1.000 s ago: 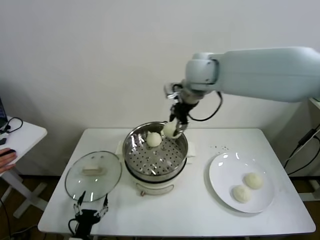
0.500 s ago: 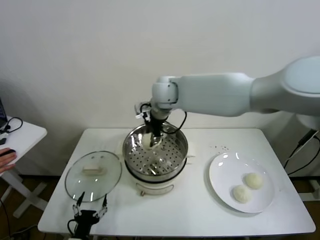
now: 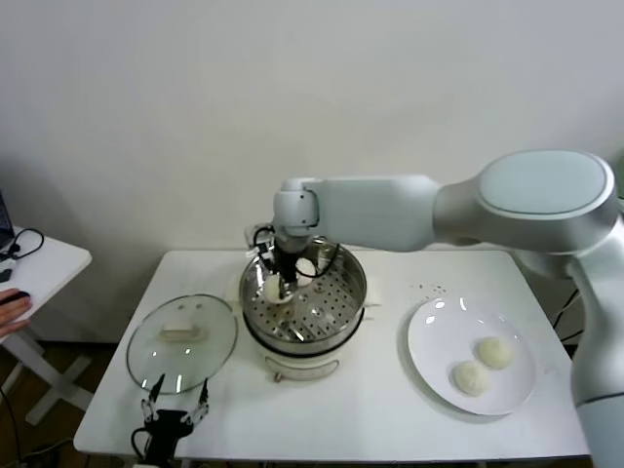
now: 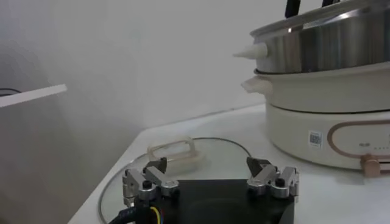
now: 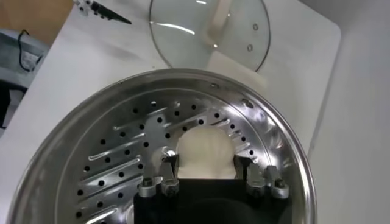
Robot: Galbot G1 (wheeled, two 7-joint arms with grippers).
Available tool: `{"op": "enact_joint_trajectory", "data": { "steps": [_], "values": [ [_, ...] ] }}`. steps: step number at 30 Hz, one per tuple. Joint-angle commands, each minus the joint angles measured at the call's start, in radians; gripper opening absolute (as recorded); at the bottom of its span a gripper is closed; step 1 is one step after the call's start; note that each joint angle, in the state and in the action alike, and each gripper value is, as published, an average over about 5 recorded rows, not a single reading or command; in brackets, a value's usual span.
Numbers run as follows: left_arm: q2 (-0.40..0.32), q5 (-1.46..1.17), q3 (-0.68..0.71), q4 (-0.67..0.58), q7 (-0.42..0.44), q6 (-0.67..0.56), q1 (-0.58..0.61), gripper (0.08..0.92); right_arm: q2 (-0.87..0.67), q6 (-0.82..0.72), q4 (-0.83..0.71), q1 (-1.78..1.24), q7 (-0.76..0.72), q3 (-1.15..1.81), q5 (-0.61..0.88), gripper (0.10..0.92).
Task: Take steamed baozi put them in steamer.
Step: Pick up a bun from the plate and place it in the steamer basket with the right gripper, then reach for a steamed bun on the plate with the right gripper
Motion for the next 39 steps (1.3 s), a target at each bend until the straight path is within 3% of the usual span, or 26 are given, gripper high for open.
{"op": "enact_joint_trajectory", "data": {
  "steps": [1, 9, 15, 19, 27, 33, 39],
  "values": [
    [-0.001, 0.0, 0.001, 0.003, 0.001, 0.0, -0.001, 0.823, 0.027, 0.003, -0.048, -0.045, 0.004, 0.007, -0.028, 0.611],
    [-0.002, 0.001, 0.0, 0.0, 0.001, 0.0, 0.001, 0.823, 0.025, 0.005, -0.031, -0.043, 0.009, 0.011, -0.026, 0.63],
    [-0.002, 0.003, -0.003, -0.008, 0.001, 0.0, 0.001, 0.823, -0.037, 0.021, 0.052, 0.028, -0.008, 0.006, -0.007, 0.776],
    [-0.003, 0.002, -0.002, -0.016, 0.0, -0.001, 0.004, 0.823, -0.124, 0.03, 0.151, 0.133, -0.034, -0.005, 0.036, 0.818],
    [0.001, -0.008, -0.004, -0.036, 0.0, 0.003, 0.01, 0.823, -0.47, 0.093, 0.418, 0.442, -0.145, -0.117, 0.096, 0.823],
    [0.001, -0.007, 0.002, -0.039, 0.002, 0.006, 0.008, 0.823, -0.709, 0.168, 0.554, 0.608, -0.214, -0.368, 0.007, 0.823],
    [0.002, -0.007, 0.001, -0.032, 0.002, 0.004, 0.004, 0.823, -0.913, 0.194, 0.618, 0.587, -0.197, -0.548, -0.15, 0.823]
  ]
}}
